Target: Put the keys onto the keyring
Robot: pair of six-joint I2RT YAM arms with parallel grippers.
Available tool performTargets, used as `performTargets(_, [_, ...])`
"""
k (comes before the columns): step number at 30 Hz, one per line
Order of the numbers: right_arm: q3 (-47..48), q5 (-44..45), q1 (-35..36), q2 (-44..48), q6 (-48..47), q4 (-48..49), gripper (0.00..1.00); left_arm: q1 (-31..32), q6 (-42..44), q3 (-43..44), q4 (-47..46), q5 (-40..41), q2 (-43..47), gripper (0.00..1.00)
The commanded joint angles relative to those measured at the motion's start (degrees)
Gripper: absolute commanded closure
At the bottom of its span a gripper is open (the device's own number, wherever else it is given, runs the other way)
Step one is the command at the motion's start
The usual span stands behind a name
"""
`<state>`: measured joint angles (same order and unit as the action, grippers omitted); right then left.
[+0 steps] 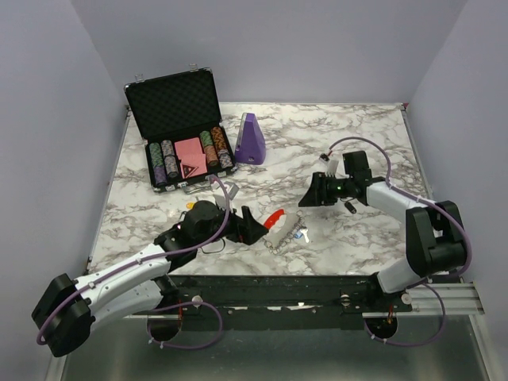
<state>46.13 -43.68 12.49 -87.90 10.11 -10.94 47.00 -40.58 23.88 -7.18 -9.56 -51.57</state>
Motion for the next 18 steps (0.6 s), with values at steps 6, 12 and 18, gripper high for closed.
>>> performTargets(6, [-0.1,5.5,0.4,-3.9,4.6,1.7,0.44,0.4,0.9,-1.7,1.1,3.1,3.7,0.04])
performTargets(12, [0.0,6.7,1.2,-6.5,4.4,1.4,0.47,0.4,0.8,-2.9,0.7,3.6,4.8,0.03])
performTargets(18, [0.3,6.9,1.5,-6.8,3.9,1.4,0.48,0.4,0.4,-3.7,0.2,3.8,5.5,0.04])
